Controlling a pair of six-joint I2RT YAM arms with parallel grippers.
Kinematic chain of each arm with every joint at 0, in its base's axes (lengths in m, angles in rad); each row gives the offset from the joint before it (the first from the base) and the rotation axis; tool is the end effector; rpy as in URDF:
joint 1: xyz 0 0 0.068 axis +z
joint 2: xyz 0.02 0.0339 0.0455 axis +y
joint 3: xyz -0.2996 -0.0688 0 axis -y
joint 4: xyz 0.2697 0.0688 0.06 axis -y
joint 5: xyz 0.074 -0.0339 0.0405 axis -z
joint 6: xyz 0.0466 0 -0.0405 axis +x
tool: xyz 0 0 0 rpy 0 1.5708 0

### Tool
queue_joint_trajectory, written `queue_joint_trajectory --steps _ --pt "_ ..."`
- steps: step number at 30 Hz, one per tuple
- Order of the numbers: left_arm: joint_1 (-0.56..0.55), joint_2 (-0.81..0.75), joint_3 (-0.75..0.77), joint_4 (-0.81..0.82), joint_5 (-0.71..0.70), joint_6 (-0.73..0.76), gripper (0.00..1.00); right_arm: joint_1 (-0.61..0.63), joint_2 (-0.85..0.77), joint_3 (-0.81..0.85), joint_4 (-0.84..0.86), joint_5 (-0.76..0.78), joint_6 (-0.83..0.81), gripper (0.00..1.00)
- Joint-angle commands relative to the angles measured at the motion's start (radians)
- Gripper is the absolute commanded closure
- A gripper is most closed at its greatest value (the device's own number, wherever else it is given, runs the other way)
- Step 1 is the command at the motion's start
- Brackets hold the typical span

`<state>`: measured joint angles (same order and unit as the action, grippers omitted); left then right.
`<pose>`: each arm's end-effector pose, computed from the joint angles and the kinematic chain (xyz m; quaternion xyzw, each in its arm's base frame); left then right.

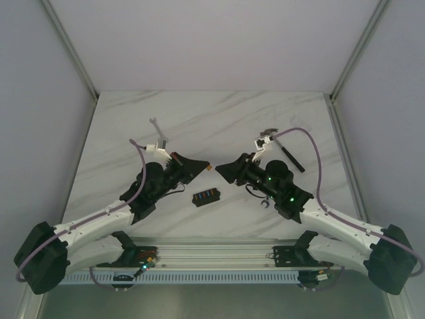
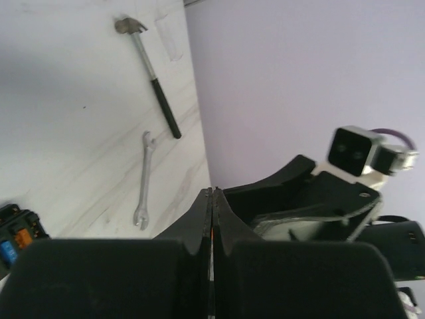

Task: Snap on the fuse box
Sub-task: Pick up the fuse from the center of the board.

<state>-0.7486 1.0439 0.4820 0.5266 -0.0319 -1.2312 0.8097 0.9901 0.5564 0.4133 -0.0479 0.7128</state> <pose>0.1842 -0.1691 0.2753 -0.1827 0.6959 -0.5742 0.3907 0.1681 0.1797 0.3026 -0.0513 0.7124 0.4950 0.4947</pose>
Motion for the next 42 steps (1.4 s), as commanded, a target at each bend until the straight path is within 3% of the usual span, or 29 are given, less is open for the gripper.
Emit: queue_joint_trajectory --steps 1,9,42 --pt "-0.005 -0.042 -0.030 0.177 -0.034 -0.048 1.00 0.002 0.000 -0.038 0.204 -0.012 0.154 0.55" --pt "-0.023 -0.052 -0.048 0.276 -0.034 -0.088 1.00 0.002 0.068 -0.060 0.413 -0.086 0.238 0.57" --pt "-0.046 -0.042 -0.073 0.354 -0.050 -0.132 1.00 0.002 0.091 -0.089 0.557 -0.125 0.264 0.83"
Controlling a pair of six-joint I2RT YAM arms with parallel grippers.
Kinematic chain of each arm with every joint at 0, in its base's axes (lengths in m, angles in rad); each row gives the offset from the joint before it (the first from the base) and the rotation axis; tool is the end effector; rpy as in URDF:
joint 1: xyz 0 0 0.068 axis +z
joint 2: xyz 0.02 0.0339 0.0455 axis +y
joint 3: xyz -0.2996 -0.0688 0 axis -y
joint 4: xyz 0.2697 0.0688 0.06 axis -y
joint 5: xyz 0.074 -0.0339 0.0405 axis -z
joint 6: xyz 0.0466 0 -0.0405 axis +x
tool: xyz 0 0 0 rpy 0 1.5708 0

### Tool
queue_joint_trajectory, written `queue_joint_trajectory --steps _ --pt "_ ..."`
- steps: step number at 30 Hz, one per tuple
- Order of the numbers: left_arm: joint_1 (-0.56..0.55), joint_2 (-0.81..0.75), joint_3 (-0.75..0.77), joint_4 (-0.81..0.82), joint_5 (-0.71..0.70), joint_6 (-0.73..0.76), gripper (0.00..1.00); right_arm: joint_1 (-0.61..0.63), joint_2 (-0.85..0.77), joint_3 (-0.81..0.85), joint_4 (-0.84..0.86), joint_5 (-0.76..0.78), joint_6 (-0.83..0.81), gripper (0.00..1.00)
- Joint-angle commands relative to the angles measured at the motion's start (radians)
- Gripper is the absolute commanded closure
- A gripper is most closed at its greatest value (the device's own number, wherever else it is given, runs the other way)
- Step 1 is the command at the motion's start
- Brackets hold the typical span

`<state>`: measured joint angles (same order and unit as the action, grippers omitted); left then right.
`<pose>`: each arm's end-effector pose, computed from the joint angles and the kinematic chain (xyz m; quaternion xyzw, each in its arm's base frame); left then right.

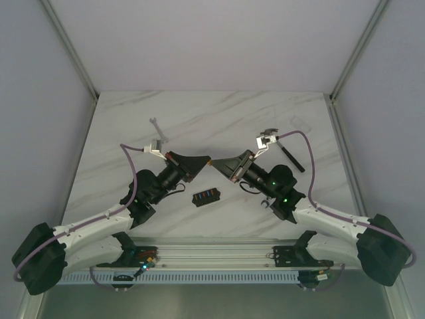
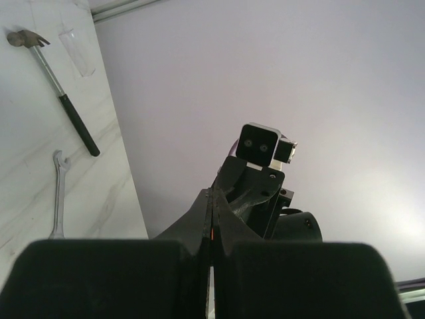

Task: Snap on the fuse box
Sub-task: Pick up the fuse from the center of the board.

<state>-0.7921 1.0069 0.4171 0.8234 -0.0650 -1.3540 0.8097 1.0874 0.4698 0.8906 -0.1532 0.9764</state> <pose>0.1669 -0.1649 0.2945 -0.1963 0.5882 -0.6795 0.3921 0.1680 0.1866 0.3039 -0.0106 0.6055 0.6478 0.4621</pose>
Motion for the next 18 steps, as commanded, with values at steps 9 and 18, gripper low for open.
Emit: queue_joint_trajectory --steps 9,18 --pt "-0.003 -0.014 -0.024 0.014 -0.035 -0.002 0.95 0.001 -0.035 0.009 0.020 -0.022 -0.045 1.00" --pt "-0.002 -0.117 -0.033 -0.283 -0.121 0.126 0.75 -0.002 -0.046 0.180 -0.541 0.003 -0.215 1.00"
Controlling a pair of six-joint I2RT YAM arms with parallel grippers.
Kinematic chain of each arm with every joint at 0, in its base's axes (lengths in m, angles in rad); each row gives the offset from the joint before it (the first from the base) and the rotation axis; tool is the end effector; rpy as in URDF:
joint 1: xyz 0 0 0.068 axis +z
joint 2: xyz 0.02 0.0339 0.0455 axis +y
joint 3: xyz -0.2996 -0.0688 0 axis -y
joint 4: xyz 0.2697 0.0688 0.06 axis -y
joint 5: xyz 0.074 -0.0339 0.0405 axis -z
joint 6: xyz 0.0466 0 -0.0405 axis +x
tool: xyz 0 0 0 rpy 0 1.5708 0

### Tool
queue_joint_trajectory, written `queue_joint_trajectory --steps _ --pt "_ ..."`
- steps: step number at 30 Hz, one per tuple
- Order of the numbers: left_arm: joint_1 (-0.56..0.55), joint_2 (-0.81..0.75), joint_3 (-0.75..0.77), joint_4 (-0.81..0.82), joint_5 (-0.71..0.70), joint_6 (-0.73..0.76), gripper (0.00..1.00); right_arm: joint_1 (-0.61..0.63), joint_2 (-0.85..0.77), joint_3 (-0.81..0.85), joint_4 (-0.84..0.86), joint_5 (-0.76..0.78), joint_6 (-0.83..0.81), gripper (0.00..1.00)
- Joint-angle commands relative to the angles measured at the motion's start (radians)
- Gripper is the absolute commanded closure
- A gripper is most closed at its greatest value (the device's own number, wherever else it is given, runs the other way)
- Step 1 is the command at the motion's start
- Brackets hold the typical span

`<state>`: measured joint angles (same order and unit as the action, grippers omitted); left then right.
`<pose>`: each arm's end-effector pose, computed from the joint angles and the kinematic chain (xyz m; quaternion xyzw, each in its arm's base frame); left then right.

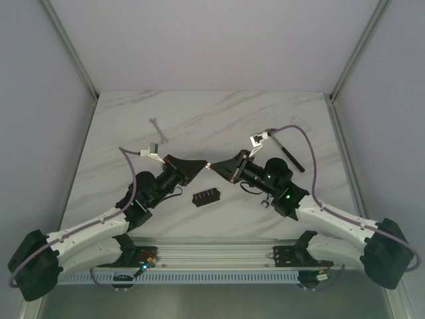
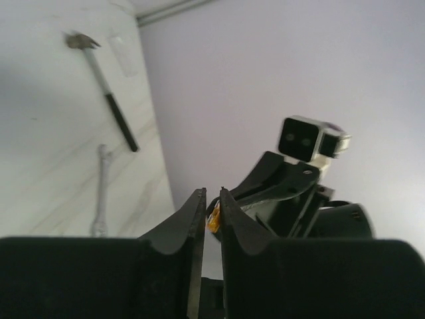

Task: Snap on the fuse box
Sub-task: Pick up the fuse from the center of the board, then install the fuse at the fuse box base.

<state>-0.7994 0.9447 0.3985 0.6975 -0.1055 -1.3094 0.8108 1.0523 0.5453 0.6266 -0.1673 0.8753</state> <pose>0.1604 -0.1579 0.2856 -0.2028 0.6196 -0.6417 0.4039 0.1704 0.1906 0.3095 -0.0412 0.6629 0.5935 0.4545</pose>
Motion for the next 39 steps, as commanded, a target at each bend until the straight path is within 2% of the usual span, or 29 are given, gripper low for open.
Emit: queue_joint_trajectory --steps 1,8,15,18,29,34,39 --pt "0.004 -0.070 -0.016 -0.196 -0.090 0.096 0.73 -0.002 0.001 0.130 -0.349 0.017 -0.138 1.00" --pt "0.007 -0.154 -0.017 -0.519 -0.131 0.167 0.61 -0.002 0.085 0.296 -0.757 0.091 -0.270 1.00" --pt "0.009 -0.139 0.006 -0.738 -0.114 0.227 0.52 -0.001 0.236 0.490 -1.085 0.199 -0.385 1.00" --pt "0.011 -0.104 0.017 -0.780 -0.097 0.259 0.51 -0.001 0.324 0.570 -1.217 0.219 -0.430 1.00" --pt "0.034 0.061 0.082 -0.806 -0.051 0.355 0.44 0.031 0.549 0.750 -1.378 0.245 -0.451 1.00" --pt "0.048 0.147 0.144 -0.791 -0.032 0.434 0.35 0.051 0.618 0.796 -1.394 0.264 -0.452 1.00" --pt "0.073 0.271 0.232 -0.734 0.021 0.536 0.35 0.053 0.644 0.818 -1.394 0.317 -0.433 1.00"
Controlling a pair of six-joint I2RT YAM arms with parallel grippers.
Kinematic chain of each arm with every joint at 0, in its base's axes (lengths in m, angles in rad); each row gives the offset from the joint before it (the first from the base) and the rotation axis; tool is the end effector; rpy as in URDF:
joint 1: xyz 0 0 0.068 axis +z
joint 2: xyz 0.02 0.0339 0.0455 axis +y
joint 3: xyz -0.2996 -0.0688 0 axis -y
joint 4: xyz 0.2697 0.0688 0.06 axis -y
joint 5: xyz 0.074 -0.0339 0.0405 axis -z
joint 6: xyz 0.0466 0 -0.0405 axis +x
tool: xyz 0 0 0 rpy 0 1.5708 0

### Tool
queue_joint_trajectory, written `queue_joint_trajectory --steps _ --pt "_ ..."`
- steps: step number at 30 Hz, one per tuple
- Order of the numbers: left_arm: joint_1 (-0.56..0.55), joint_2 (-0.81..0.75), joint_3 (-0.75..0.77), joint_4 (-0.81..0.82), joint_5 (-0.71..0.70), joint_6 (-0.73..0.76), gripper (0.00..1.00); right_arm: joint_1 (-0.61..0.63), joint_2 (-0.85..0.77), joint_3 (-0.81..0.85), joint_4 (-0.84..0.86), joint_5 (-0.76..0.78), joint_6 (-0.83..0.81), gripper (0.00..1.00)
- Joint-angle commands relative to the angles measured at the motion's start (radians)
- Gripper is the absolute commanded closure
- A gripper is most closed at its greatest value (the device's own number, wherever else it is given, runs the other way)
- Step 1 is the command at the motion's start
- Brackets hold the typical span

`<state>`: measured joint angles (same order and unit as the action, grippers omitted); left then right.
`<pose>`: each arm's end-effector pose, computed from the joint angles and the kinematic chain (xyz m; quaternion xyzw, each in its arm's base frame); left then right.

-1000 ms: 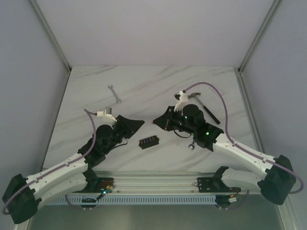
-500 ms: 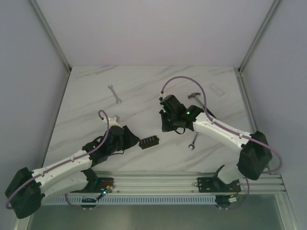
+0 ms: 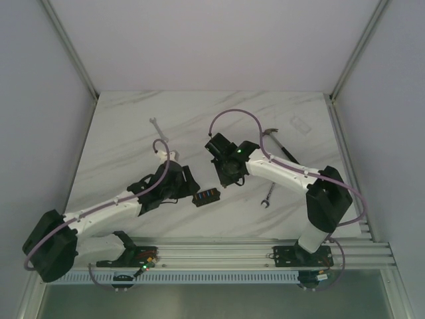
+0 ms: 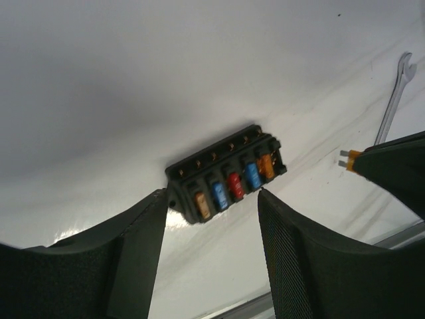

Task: Snap on the fuse box
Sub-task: Install the fuse at the fuse box base.

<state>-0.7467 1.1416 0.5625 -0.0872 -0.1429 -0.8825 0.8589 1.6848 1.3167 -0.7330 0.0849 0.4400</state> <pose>0.1868 -0.1638 0.2143 -0.0920 0.8930 -0.2730 0.3458 0.2524 0.2865 0.2627 -0.1924 0.9525 0.1077 0.2101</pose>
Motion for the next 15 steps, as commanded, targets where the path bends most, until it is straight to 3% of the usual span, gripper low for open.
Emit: queue_joint_trajectory --steps 1,9,15 --pt "0.029 0.100 0.079 0.074 0.087 0.125 0.35 0.005 0.011 0.047 -0.034 0.078 0.008 1.00" --pt "0.067 0.336 0.127 0.243 0.325 0.173 0.43 0.004 -0.006 0.021 -0.036 0.127 0.043 1.00" --pt "0.082 0.402 0.110 0.275 0.422 0.163 0.54 0.004 -0.027 0.002 -0.035 0.115 0.045 1.00"
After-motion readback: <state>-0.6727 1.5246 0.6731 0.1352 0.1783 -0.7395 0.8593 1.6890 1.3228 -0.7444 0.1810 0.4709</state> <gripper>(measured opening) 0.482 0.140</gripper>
